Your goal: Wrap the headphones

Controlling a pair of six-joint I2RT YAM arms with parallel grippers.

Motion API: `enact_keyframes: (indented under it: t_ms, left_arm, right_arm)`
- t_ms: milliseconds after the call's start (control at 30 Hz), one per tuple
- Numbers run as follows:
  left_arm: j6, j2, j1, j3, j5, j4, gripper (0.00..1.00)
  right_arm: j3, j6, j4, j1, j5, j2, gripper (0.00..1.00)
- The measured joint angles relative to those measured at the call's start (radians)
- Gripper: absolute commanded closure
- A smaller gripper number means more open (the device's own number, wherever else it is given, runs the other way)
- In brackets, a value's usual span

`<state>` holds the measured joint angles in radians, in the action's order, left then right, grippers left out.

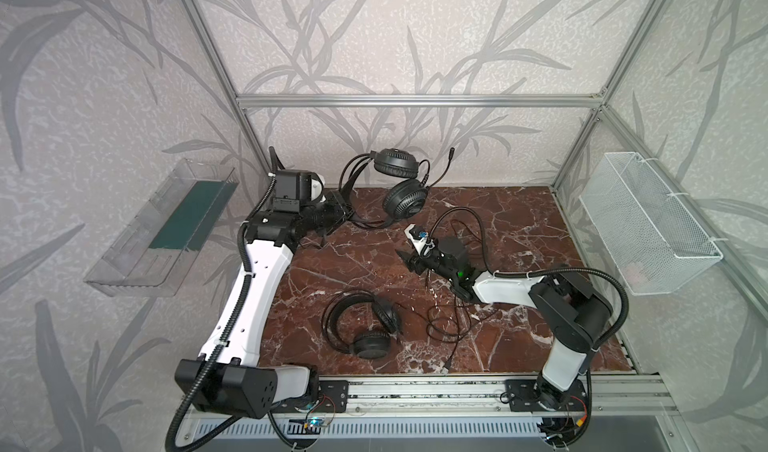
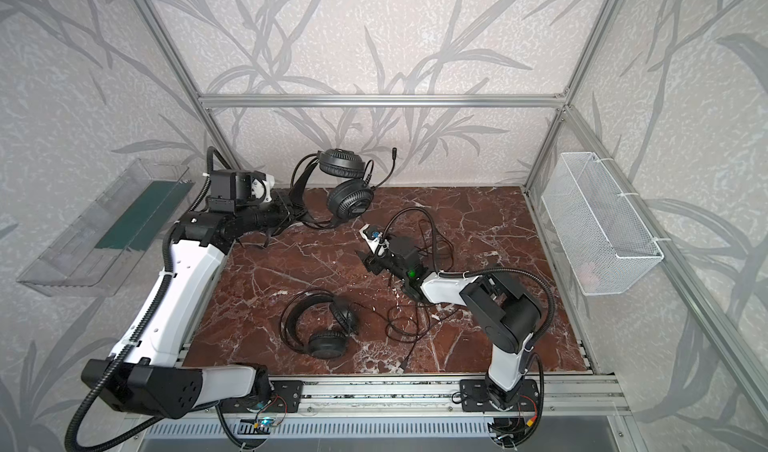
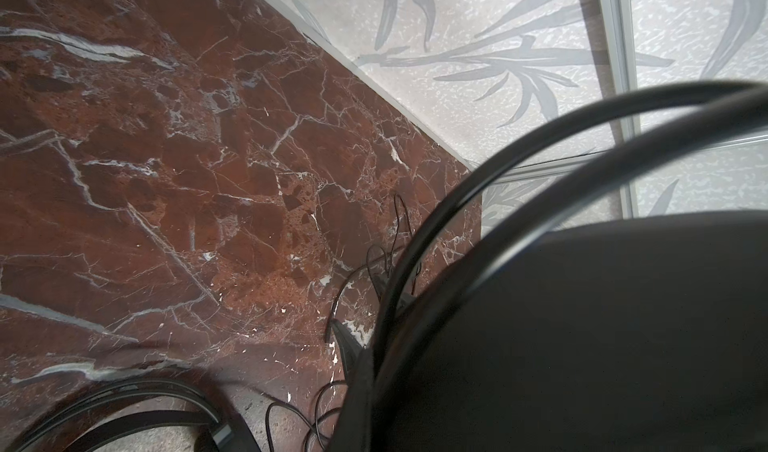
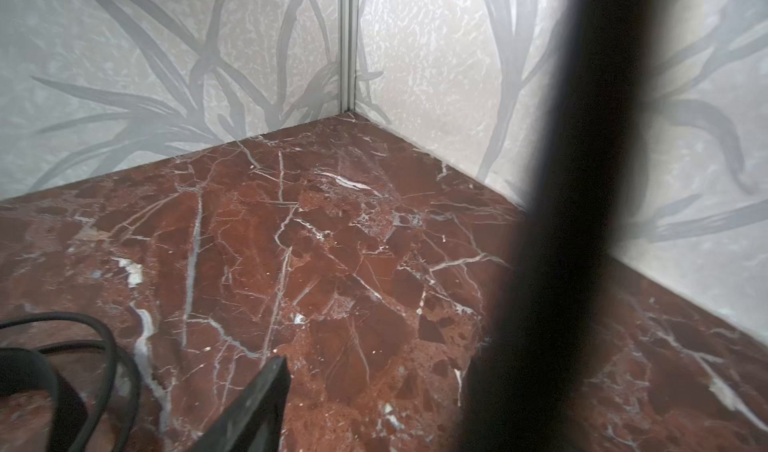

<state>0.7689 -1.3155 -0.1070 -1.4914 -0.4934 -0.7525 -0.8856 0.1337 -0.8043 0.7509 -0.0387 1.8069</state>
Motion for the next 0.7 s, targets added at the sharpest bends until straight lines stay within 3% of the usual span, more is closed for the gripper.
enact_keyframes:
  t_ms: [100, 300, 600, 700]
  left_arm:
    - [-0.008, 0.0, 0.0, 0.0, 0.004, -0.005, 1.0]
    - [-0.01, 0.0, 0.0, -0.007, 0.026, -0.023, 1.0]
    - [-0.005, 0.009, 0.011, -0.032, 0.102, -0.065, 1.0]
    - [0.013, 0.013, 0.032, -0.032, 0.124, -0.089, 1.0]
  right_arm:
    - [0.004, 0.082, -0.021, 0.022, 0.07, 0.015, 0.48]
    - [0.006, 0.152, -0.038, 0.046, 0.145, 0.036, 0.59]
    - [0.032, 0.148, -0.039, 0.067, 0.256, 0.064, 0.99]
    - [0.048, 0.121, -0.008, 0.08, 0.271, 0.056, 1.0]
